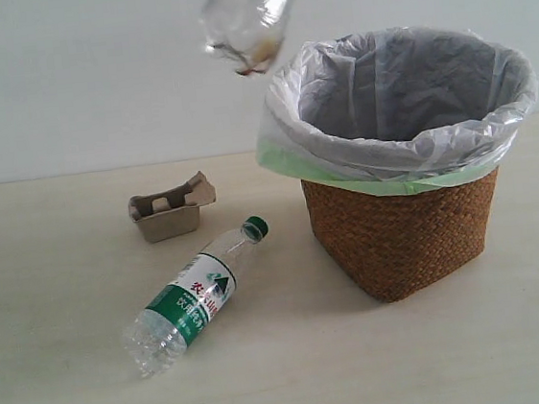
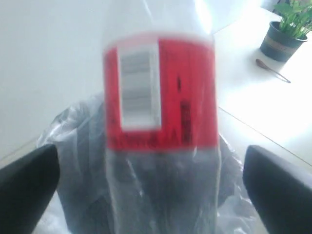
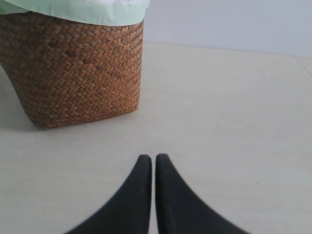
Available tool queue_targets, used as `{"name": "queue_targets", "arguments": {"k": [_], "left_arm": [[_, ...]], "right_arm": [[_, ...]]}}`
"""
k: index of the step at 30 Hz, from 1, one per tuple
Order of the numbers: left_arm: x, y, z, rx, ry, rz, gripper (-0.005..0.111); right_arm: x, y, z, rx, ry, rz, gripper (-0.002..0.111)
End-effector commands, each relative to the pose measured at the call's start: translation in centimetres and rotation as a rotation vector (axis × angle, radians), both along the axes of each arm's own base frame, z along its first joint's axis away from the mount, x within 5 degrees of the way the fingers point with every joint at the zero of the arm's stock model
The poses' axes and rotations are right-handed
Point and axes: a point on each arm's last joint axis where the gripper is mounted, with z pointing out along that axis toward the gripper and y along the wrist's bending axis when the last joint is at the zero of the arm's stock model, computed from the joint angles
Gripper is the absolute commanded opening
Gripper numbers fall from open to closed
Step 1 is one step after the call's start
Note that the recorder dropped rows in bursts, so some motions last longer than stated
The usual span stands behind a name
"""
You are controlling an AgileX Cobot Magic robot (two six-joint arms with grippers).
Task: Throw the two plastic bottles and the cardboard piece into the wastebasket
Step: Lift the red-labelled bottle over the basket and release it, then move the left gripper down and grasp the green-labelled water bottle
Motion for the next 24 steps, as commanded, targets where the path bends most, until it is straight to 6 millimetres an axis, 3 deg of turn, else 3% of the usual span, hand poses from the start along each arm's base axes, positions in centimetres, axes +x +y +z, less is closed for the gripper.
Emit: {"name": "queue_targets", "arguments": {"k": [1, 10, 13, 16, 19, 24], "left_arm": [[1.0, -2.2, -1.0, 0.034, -0.051, 0.035, 0.106], [1.7, -2.1, -0.6, 0.003, -0.096, 0.105, 0.106], [1.5, -1.9, -1.0, 0.065, -0.102, 0.083, 0.103], [0.3, -0.6, -0.9, 0.281, -0.118, 0.045, 0.093], [-0.5, 2.5, -0.1, 0.435, -0.011, 0.216, 0.077], [-0.9, 4.0, -2.0, 0.578, 0.146, 0.208, 0.08]], "right_arm": [[0.0, 0.0, 0.1, 0.0, -0.01, -0.005, 0.0], [0.0, 0.0, 0.1, 0.0, -0.01, -0.005, 0.0], [0.0, 0.0, 0.1, 0.0, -0.01, -0.005, 0.0], [0.0, 0.0, 0.1, 0.0, -0.01, -0.005, 0.0], [0.0, 0.0, 0.1, 0.0, -0.01, -0.005, 0.0], [0.0, 0.0, 0.1, 0.0, -0.01, -0.005, 0.0]]}}
